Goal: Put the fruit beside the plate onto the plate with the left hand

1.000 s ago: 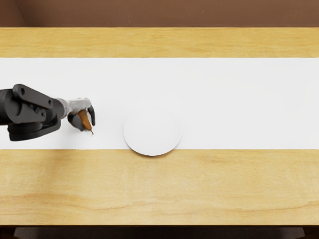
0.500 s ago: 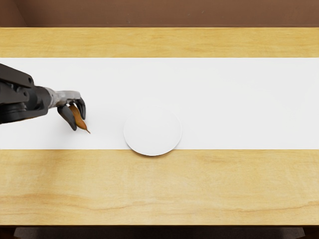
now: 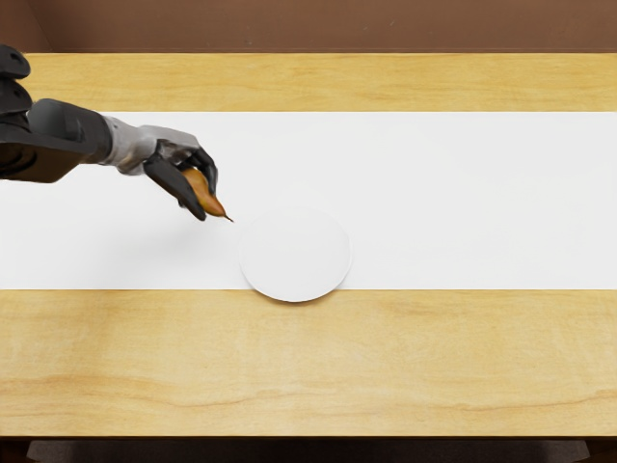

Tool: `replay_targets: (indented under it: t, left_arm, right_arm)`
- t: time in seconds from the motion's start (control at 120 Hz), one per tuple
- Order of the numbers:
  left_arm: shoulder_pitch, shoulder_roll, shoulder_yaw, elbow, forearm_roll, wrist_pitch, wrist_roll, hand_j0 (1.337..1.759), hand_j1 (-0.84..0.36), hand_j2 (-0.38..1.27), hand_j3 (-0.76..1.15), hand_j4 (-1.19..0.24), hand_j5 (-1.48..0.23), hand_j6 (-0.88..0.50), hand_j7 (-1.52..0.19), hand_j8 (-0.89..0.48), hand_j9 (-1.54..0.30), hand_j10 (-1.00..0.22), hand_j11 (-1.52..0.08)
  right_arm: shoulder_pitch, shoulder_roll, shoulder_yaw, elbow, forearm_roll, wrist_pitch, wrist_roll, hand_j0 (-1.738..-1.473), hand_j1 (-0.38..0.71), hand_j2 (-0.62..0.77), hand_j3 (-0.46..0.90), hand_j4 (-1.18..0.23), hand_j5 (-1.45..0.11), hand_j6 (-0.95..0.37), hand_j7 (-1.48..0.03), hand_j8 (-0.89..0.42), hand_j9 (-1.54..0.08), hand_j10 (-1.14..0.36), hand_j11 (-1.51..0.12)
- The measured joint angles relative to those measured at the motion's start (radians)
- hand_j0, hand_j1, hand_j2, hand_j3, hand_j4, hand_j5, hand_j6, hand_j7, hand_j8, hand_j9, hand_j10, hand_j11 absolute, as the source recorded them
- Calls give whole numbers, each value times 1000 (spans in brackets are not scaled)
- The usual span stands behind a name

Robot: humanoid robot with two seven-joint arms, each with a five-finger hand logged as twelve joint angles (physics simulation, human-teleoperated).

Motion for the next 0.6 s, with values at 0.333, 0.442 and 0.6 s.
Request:
replay_targets:
  t: [0.333,0.442,0.6]
  left_arm:
    - [107,-133,-180,38,-9,7,0,1646,-484,437,1,-895,-1085,-406,-1137,-375,-1156,-818,-1178]
    - [150,-156,-190,52,-10,75,0,1645,-495,422,1,-894,-1087,-401,-1140,-365,-1162,-831,-1180]
    - [166,-165,-193,69,-11,115,1,1644,-496,430,0,-900,-1073,-399,-1140,-359,-1166,-819,-1186]
  right_arm:
    - [0,0,0,0,0,0,0,-1658,-340,-2,0,-8,-10,-8,-10,-8,-10,-8,-10]
    - [0,0,0,0,0,0,0,-1658,-340,-2,0,-8,-10,-8,-10,-8,-10,-8,-10]
    - [0,0,0,0,0,0,0,-1658,-340,-2,0,-8,-10,-8,-10,-8,-10,-8,-10]
